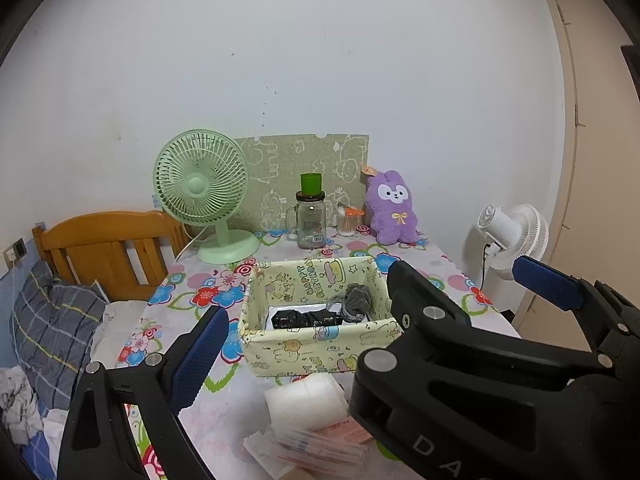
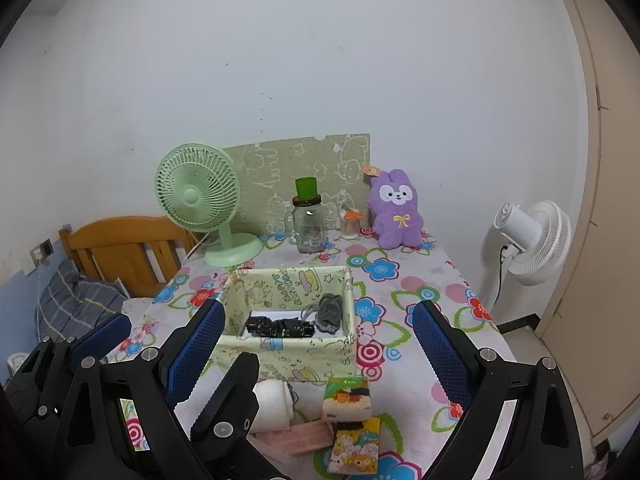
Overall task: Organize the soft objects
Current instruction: 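Withdraw both tools and move toward the clear pen bag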
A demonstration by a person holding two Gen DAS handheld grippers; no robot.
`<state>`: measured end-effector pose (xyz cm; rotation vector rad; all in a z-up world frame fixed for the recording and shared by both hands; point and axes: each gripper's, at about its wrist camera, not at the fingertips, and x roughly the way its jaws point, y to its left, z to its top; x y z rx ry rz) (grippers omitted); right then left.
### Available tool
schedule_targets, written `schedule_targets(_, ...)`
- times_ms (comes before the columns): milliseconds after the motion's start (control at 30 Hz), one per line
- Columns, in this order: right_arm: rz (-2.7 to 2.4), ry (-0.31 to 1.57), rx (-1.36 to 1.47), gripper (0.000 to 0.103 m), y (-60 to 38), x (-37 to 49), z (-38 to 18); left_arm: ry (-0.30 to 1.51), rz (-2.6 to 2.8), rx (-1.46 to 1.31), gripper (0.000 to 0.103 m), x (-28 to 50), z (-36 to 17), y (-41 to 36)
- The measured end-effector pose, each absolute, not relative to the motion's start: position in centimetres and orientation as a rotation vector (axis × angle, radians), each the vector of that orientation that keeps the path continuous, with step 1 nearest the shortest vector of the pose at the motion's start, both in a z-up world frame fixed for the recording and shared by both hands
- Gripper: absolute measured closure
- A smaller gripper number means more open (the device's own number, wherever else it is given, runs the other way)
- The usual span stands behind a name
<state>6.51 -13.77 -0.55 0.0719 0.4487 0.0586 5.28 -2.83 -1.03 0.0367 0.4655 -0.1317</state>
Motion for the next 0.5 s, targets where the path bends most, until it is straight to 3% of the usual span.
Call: schedule_targets(500,0.056,0.454,0.069,0.006,-13.5,3.5,-2.7,0.468,-0.131,0.026,0.006,2.6,-3.3,-2.6)
